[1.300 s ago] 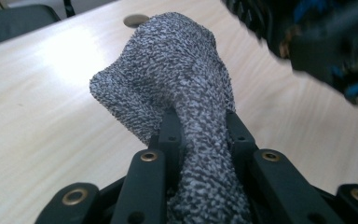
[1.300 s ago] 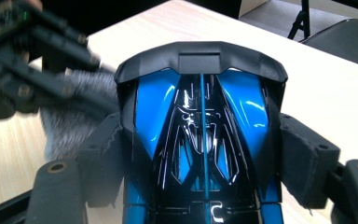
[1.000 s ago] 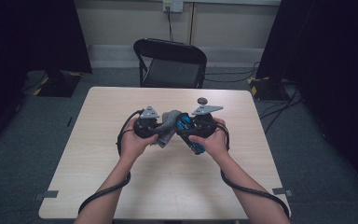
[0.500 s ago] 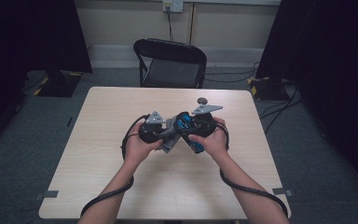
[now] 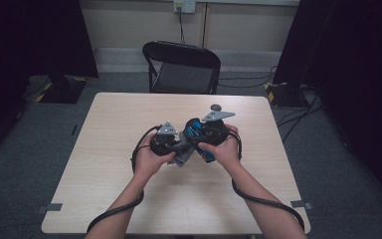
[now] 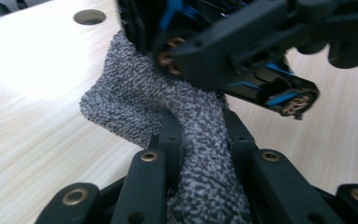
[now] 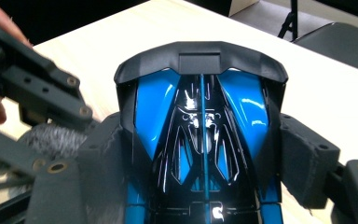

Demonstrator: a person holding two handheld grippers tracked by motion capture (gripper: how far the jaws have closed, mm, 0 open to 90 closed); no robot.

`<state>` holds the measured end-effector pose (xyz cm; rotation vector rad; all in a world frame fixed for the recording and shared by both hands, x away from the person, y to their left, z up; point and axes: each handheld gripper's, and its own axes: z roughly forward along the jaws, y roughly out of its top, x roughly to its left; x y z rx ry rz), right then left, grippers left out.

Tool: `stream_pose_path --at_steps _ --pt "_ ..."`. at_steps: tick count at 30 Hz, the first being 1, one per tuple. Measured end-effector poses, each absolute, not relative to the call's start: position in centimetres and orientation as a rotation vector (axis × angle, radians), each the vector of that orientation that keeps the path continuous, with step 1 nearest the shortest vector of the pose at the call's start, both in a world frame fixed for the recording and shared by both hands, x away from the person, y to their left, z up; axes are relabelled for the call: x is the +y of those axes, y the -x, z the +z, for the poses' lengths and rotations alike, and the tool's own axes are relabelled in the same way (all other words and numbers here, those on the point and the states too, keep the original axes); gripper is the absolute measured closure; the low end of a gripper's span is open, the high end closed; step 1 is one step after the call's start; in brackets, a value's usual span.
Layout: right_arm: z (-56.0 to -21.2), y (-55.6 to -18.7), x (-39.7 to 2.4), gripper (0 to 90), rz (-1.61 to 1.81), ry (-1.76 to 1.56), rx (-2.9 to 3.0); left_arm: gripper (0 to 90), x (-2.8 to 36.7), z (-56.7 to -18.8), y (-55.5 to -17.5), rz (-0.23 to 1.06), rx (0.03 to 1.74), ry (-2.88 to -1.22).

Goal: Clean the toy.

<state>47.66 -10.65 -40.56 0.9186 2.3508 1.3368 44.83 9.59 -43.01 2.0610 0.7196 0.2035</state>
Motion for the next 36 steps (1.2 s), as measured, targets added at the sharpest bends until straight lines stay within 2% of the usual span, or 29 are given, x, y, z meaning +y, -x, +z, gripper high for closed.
stream_pose_path --at_steps 22,36 --pt "-39.5 -48.7 -10.7 26.0 1.352 -0.961 2.318 73.9 5.4 -45.2 -42.9 0.074 0.594 -2.120" --pt "-38.4 -49.5 -11.4 26.0 1.389 -0.993 2.278 73.7 5.4 -45.4 -42.3 0.039 0.527 -2.161"
